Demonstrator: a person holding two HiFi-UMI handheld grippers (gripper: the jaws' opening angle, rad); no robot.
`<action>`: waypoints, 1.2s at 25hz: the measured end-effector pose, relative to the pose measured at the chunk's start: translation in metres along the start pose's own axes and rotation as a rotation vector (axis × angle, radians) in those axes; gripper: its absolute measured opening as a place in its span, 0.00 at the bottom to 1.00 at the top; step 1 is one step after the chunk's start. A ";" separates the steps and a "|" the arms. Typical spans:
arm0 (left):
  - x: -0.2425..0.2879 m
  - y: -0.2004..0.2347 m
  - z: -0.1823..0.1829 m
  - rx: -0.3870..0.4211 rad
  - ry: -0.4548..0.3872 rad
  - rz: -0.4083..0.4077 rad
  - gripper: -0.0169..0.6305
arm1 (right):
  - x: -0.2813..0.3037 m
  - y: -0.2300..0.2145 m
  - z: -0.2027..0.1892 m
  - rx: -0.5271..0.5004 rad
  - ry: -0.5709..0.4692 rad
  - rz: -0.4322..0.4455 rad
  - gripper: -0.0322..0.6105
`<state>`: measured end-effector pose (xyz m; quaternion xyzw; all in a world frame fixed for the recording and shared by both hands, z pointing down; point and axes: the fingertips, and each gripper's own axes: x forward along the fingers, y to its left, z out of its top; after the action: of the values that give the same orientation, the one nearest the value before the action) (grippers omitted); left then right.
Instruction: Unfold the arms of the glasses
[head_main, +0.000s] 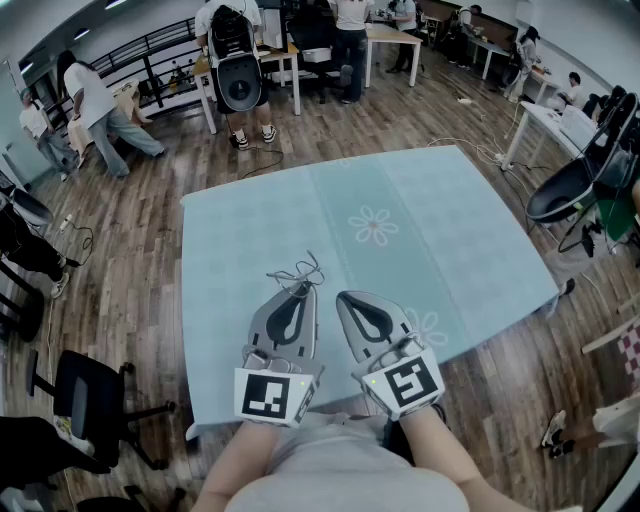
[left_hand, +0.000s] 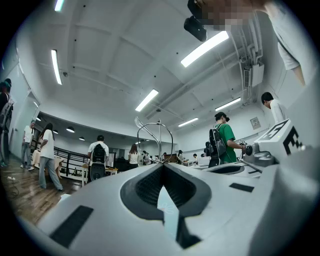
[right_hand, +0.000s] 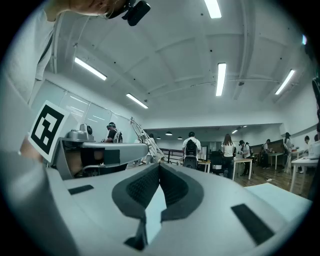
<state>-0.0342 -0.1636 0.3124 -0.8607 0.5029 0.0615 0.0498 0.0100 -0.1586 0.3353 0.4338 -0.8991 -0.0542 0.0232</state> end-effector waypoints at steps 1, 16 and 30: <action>0.000 0.000 0.000 -0.004 0.000 -0.001 0.04 | -0.001 0.001 0.000 -0.004 -0.004 0.005 0.06; -0.002 -0.001 -0.006 -0.049 0.031 -0.044 0.04 | -0.003 0.004 0.001 -0.008 -0.027 0.007 0.06; 0.006 0.013 -0.024 -0.133 0.179 -0.093 0.04 | 0.003 0.000 -0.002 -0.001 -0.018 0.009 0.06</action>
<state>-0.0418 -0.1787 0.3353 -0.8865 0.4597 0.0152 -0.0497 0.0085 -0.1615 0.3372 0.4292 -0.9012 -0.0585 0.0154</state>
